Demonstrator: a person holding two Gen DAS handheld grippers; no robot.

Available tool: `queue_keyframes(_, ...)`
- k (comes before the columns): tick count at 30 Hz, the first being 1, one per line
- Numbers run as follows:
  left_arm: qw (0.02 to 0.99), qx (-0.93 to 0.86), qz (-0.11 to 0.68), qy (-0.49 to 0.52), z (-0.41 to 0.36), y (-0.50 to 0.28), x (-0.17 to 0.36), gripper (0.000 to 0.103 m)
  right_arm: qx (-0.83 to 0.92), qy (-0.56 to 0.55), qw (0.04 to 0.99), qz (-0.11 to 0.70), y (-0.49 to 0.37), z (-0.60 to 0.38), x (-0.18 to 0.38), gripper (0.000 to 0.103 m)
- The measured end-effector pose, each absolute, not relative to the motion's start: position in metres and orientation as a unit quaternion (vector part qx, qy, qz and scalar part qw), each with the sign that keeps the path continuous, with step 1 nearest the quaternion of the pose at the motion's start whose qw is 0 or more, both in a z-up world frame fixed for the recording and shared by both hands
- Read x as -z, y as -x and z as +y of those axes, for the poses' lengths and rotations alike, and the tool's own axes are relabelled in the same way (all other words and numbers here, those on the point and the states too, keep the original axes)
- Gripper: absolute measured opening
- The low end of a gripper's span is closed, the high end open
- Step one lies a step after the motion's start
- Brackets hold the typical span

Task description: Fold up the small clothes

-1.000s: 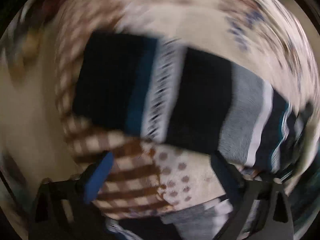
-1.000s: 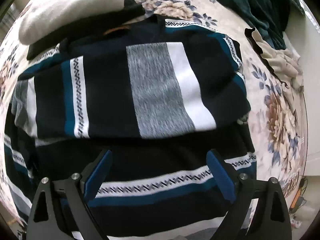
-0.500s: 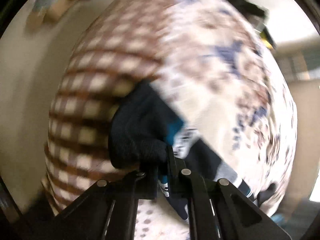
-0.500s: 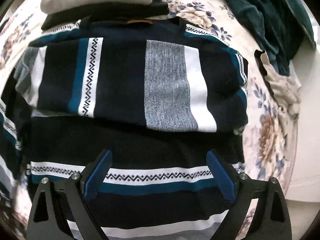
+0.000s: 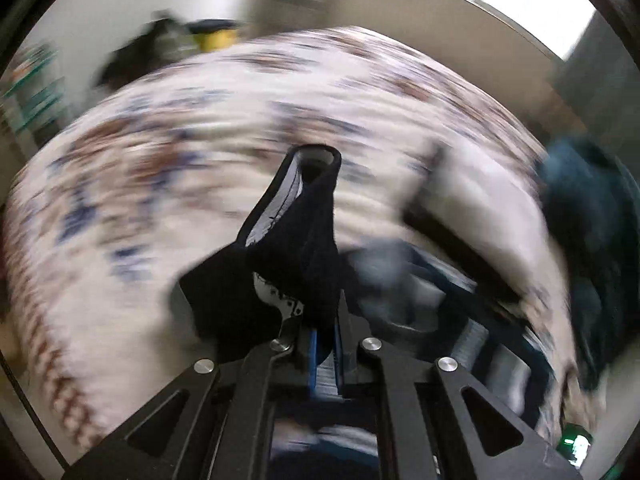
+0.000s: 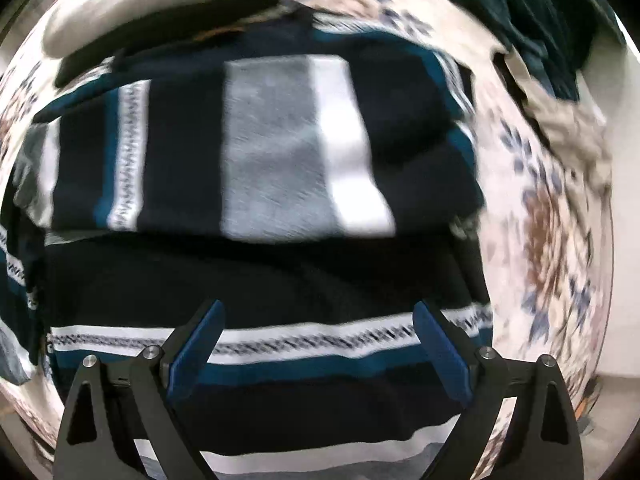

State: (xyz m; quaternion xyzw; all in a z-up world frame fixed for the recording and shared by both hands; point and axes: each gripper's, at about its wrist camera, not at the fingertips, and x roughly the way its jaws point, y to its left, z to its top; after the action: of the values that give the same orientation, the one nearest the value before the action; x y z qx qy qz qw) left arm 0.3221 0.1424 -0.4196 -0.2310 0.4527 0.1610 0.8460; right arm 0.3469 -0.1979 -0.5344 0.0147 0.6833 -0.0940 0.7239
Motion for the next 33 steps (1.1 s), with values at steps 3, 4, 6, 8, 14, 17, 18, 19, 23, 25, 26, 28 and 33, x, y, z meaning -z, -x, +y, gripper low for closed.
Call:
queue_keyframes(3,0.851,-0.085,0.47,0.217,0.066,-0.359,0.426,0.004,0.112,-0.04,0.714,0.69,-0.338,-0.23,0.542,0.096)
queue_keyframes(4,0.849,-0.061,0.479,0.216,0.042,-0.369,0.429,0.005,0.12,-0.048,0.711,0.691,-0.335,-0.243,0.544,0.096)
queue_keyframes(6,0.832,-0.02,0.505,0.226,-0.002,-0.391,0.439,0.007,0.129,-0.063,0.709,0.69,-0.331,-0.264,0.545,0.096)
queue_keyframes(8,0.815,0.005,0.527,0.239,-0.024,-0.404,0.446,0.009,0.133,-0.079,0.71,0.686,-0.329,-0.286,0.543,0.096)
queue_keyframes(14,0.835,-0.029,0.514,0.196,0.001,-0.395,0.425,0.095,0.086,-0.162,0.726,0.662,-0.338,-0.32,0.518,0.096)
queue_keyframes(17,0.849,-0.106,0.499,0.138,0.036,-0.376,0.417,0.096,0.026,-0.241,0.728,0.642,-0.359,-0.321,0.505,0.096)
queue_keyframes(18,0.847,-0.133,0.501,0.118,0.05,-0.37,0.417,0.096,0.006,-0.262,0.725,0.638,-0.368,-0.318,0.504,0.096)
queue_keyframes(19,0.843,-0.157,0.503,0.106,0.065,-0.364,0.419,0.096,-0.019,-0.286,0.72,0.632,-0.379,-0.312,0.505,0.096)
queue_keyframes(23,0.818,-0.214,0.526,0.096,0.109,-0.347,0.434,0.096,-0.071,-0.353,0.684,0.635,-0.422,-0.28,0.527,0.096)
queue_keyframes(25,0.806,-0.235,0.534,0.098,0.126,-0.338,0.442,0.096,-0.081,-0.368,0.661,0.649,-0.44,-0.261,0.546,0.096)
queue_keyframes(26,0.802,-0.241,0.537,0.098,0.131,-0.333,0.446,0.096,-0.084,-0.372,0.651,0.656,-0.449,-0.25,0.556,0.096)
queue_keyframes(28,0.796,-0.251,0.542,0.1,0.138,-0.325,0.454,0.096,-0.099,-0.381,0.634,0.666,-0.458,-0.232,0.567,0.096)
queue_keyframes(33,0.785,-0.262,0.549,0.114,0.147,-0.324,0.462,0.096,-0.095,-0.316,0.658,0.677,-0.466,-0.203,0.571,0.008)
